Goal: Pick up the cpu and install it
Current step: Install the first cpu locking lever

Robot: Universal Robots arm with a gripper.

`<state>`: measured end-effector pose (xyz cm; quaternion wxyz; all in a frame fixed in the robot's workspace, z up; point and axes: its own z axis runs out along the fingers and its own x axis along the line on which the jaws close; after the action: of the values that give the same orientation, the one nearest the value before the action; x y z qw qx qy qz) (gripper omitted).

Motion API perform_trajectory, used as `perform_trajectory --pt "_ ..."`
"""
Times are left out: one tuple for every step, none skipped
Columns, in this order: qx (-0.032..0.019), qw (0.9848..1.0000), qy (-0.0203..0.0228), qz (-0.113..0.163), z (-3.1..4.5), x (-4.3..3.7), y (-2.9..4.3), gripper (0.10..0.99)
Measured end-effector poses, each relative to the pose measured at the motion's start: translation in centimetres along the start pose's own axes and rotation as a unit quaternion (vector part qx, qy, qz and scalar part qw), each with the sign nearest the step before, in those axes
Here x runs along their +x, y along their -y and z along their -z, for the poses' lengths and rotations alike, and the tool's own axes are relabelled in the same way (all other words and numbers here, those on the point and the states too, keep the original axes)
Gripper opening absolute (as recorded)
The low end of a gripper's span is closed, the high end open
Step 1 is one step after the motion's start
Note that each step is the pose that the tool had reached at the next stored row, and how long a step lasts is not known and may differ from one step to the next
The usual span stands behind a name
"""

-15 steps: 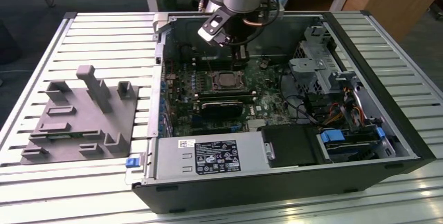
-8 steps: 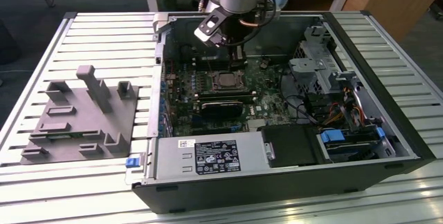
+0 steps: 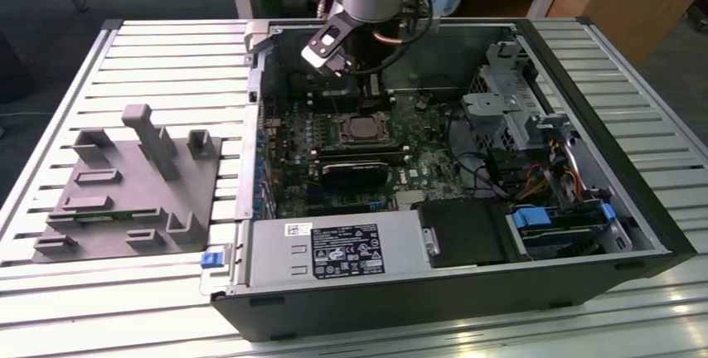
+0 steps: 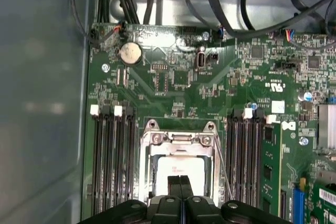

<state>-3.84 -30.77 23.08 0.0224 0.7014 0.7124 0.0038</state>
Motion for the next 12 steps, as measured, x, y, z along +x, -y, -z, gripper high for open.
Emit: perform_trajectory --pt "0.0000 1.0000 0.0000 0.000 0.00 0.00 0.13 0.106" --pt "0.0000 1.0000 0.0000 0.000 0.01 0.00 0.25 0.106" --pt "0.0000 1.0000 0.0000 0.000 0.01 0.01 0.34 0.106" --pt "0.0000 1.0000 0.0001 0.000 0.01 0.01 0.40 0.106" --pt "0.0000 1.0000 0.0000 0.000 0.01 0.01 0.47 0.106" --pt "0.0000 1.0000 0.0000 0.000 0.01 0.01 0.50 0.106" --pt "0.0000 1.0000 0.0000 0.000 0.01 0.01 0.52 0.106" --pt "0.0000 1.0000 0.0000 0.000 0.02 0.01 0.54 0.106" --pt "0.0000 1.0000 0.0000 0.000 0.02 0.01 0.54 0.106" --pt "0.0001 1.0000 0.0001 0.000 0.06 0.00 0.54 0.106" --pt "0.0000 1.0000 0.0001 0.000 0.18 0.00 0.54 0.106" --pt "0.0000 1.0000 0.0000 0.000 0.43 -0.01 0.54 0.106"
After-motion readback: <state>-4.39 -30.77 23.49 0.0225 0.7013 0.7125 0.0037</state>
